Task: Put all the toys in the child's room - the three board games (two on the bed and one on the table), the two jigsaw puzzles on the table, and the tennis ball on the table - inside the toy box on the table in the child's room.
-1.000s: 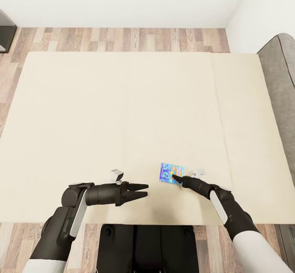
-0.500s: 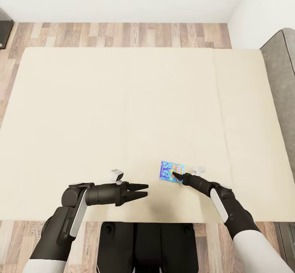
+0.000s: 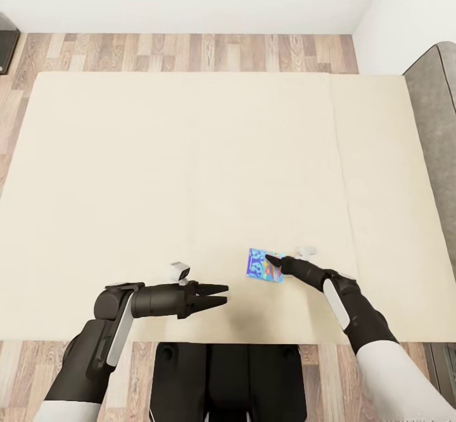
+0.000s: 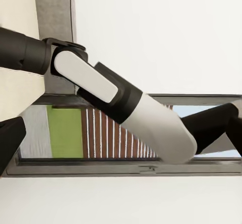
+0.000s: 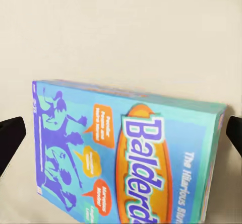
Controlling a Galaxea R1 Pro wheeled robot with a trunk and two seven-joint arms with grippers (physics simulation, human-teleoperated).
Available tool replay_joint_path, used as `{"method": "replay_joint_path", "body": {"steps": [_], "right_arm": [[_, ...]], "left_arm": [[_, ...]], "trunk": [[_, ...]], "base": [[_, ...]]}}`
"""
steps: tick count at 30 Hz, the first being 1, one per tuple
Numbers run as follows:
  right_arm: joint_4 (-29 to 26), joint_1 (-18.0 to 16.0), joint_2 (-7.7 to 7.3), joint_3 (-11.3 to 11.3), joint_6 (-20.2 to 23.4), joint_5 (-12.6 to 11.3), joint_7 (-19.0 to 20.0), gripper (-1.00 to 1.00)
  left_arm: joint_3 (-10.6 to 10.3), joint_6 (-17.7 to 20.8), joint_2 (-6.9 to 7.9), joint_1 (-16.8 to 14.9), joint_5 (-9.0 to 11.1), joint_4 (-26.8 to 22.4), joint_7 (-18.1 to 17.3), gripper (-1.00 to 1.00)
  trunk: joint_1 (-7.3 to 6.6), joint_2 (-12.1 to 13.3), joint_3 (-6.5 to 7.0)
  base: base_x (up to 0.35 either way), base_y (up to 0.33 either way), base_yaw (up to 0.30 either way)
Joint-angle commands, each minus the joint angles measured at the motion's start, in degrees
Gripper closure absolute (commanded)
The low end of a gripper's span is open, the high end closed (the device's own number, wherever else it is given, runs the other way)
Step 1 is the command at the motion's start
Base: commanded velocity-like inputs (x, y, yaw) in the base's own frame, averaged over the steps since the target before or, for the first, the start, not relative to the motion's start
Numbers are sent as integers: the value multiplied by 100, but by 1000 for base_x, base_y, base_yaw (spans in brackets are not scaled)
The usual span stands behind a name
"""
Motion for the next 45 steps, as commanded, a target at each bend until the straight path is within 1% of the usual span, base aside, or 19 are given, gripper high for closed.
{"method": "replay_joint_path", "body": {"steps": [1,6,11,18,22,25,33,38,45], "right_arm": [[-2,-30,1,-7,55,-45,5,-100],[33,-171,2,13,102,-51,-151,-100],[178,-229,8,20,100,-53,-303,-100],[318,-245,17,22,63,-53,-343,-100],[342,-247,76,24,67,-51,-347,-100],[356,-248,153,29,78,-47,-350,-100],[450,-248,261,38,74,-45,-350,-100],[468,-248,294,40,67,-40,-350,-100],[469,-244,300,44,65,-37,-349,-100]], "left_arm": [[-1,60,0,-1,9,-1,-11,-100],[-1,60,29,-1,9,-1,-12,-100],[-1,60,51,-1,9,-1,-19,-100],[-1,60,58,-1,9,-1,-26,-100],[-1,60,62,-1,9,-1,-28,-100],[-1,60,64,-1,12,-1,-29,-100],[3,60,64,-1,16,-1,-37,-100],[7,60,69,-1,15,-1,-38,-100],[8,60,73,-1,16,-1,-38,-100]], "trunk": [[3,-9,-6],[3,-9,-6],[3,-9,-6],[3,-9,-6],[3,-9,-6],[3,-9,-6],[3,-9,-6],[3,-9,-6],[3,-9,-6]], "base": [[0,0,0],[0,0,0],[0,0,0],[0,0,0],[0,0,0],[0,0,0],[0,0,0],[0,0,0],[0,0,0]]}}
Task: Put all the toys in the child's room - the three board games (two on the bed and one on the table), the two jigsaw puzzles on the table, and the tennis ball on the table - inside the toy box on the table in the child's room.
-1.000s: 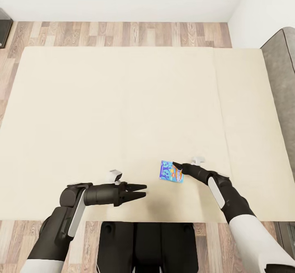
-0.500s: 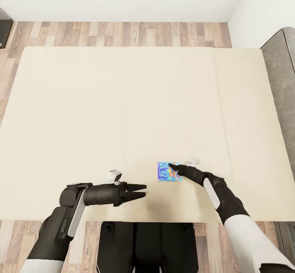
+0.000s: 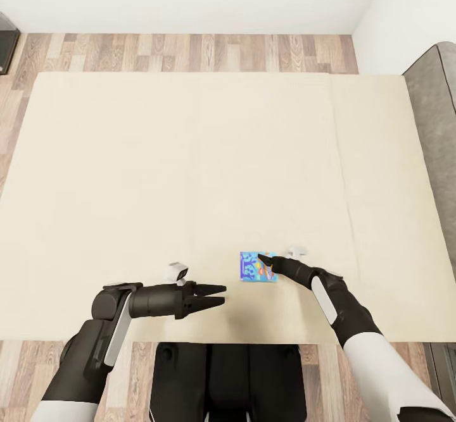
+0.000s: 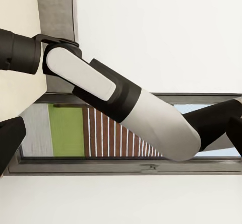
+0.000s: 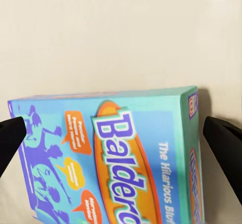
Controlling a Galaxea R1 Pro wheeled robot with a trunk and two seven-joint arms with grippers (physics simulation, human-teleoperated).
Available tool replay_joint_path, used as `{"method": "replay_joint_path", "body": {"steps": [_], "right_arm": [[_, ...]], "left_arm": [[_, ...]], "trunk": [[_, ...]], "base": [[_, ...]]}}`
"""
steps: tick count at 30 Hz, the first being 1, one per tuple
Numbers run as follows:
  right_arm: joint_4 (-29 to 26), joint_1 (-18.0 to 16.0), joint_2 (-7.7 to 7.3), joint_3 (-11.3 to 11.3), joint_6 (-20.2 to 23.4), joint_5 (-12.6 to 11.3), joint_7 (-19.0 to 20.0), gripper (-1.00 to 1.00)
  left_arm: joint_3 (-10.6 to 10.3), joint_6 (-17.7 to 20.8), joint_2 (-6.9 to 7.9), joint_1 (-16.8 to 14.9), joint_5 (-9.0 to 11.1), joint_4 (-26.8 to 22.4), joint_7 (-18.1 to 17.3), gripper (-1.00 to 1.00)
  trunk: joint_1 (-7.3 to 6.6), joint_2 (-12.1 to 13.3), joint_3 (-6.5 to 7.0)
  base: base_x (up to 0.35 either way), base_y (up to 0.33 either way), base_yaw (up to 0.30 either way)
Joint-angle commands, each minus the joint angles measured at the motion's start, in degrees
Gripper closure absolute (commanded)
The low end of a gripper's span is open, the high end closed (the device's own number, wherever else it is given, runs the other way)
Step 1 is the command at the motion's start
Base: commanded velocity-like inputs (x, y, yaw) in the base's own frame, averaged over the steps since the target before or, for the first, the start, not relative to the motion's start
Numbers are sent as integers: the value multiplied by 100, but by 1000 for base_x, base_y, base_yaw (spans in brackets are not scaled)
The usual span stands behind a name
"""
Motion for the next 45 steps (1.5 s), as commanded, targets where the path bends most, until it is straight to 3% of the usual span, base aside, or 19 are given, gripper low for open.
{"method": "replay_joint_path", "body": {"steps": [1,45], "right_arm": [[6,4,1,-4,67,-1,-2,-100],[11,3,6,-1,84,-6,-4,-100]], "left_arm": [[-2,60,-1,-2,6,0,-12,-100],[-2,60,0,-2,10,0,-12,-100]], "trunk": [[4,-7,-6],[4,-7,-6]], "base": [[0,0,0],[0,46,0]]}}
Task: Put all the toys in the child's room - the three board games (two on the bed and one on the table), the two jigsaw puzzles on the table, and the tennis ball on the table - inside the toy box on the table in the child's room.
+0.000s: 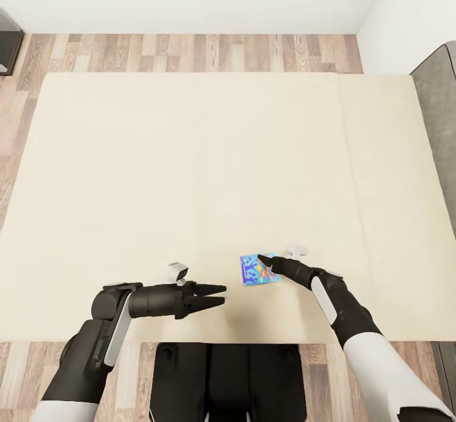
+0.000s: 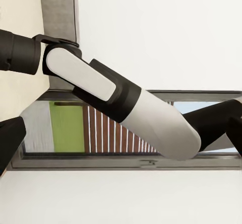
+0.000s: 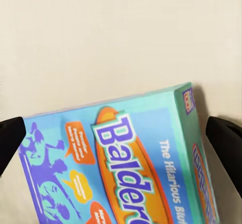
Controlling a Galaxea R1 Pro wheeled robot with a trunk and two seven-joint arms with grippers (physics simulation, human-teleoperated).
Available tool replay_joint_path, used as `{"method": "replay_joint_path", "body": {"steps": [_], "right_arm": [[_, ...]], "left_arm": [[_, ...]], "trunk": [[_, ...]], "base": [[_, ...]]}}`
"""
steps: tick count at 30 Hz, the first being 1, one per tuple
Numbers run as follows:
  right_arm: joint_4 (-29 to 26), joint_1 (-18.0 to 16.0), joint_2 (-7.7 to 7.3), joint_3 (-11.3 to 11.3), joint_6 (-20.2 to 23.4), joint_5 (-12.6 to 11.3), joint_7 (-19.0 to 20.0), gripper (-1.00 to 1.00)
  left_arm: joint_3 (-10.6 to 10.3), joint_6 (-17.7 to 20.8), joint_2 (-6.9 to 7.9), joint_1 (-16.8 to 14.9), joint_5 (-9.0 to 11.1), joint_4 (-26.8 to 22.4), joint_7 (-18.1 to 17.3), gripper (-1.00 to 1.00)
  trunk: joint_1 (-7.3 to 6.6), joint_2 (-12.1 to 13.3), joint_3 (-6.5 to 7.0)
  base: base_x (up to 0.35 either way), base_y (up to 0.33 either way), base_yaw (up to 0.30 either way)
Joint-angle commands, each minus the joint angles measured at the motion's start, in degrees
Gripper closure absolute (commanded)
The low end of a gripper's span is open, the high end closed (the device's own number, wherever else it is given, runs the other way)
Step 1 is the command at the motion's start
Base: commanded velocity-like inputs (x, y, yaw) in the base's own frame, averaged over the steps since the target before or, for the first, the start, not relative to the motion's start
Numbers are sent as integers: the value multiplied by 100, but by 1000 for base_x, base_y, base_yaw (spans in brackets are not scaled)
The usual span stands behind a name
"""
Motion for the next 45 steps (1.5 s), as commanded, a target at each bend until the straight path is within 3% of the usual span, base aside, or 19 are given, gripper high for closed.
{"method": "replay_joint_path", "body": {"steps": [1,45], "right_arm": [[5,2,2,-3,73,-24,5,-100],[-12,50,-5,5,112,-21,22,-100]], "left_arm": [[-3,59,-1,-3,9,1,-12,-100],[-3,53,-1,-3,9,1,-15,-100]], "trunk": [[5,-6,-6],[5,-6,-6]], "base": [[0,19,0],[0,45,0]]}}
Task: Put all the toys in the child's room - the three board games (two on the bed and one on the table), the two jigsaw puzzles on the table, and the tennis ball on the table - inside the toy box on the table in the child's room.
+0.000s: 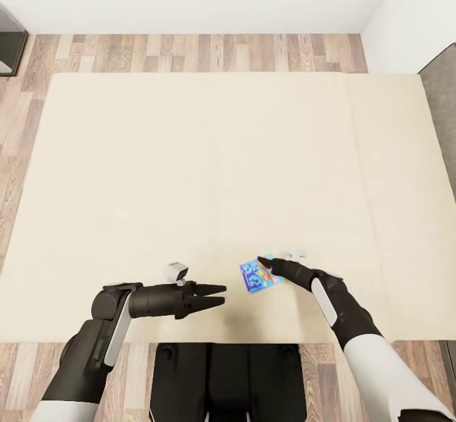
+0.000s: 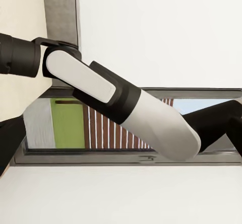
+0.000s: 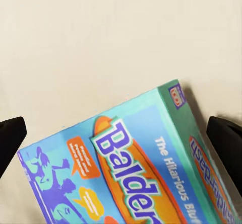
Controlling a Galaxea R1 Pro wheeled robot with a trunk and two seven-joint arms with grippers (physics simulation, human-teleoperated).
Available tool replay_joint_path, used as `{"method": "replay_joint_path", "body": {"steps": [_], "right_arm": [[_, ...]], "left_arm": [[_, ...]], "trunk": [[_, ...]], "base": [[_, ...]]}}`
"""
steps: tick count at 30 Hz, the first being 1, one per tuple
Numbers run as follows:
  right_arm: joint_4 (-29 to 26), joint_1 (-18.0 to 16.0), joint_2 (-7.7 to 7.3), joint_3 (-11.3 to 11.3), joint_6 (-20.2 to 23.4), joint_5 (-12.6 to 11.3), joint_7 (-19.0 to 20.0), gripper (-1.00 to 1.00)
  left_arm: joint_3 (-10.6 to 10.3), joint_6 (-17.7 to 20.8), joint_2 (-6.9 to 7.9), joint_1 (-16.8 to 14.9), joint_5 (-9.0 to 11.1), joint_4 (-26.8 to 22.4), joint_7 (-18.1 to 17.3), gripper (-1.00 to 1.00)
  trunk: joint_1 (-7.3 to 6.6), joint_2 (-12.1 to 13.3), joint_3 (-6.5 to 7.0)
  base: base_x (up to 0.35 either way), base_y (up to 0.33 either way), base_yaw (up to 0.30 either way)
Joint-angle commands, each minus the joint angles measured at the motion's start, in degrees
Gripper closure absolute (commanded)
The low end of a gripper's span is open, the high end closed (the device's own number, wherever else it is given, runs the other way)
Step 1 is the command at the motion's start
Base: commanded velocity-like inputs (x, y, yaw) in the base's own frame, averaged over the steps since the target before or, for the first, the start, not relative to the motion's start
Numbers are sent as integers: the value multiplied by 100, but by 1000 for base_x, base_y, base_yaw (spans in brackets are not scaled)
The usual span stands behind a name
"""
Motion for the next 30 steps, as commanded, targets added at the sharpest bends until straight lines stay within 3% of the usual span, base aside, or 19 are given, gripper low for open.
{"method": "replay_joint_path", "body": {"steps": [1,9,30], "right_arm": [[0,4,-11,-10,74,3,-2,-100],[-23,34,-87,-26,559,-3,14,-100],[-44,46,-14,-9,742,-3,15,-100]], "left_arm": [[-1,59,-1,-2,9,-1,-12,-100],[-1,60,-1,-2,11,-1,-16,-100],[-1,58,-1,-2,18,-1,-18,-100]], "trunk": [[4,-7,-6],[4,-7,-6],[4,-7,-6]], "base": [[0,0,0],[0,0,0],[0,0,0]]}}
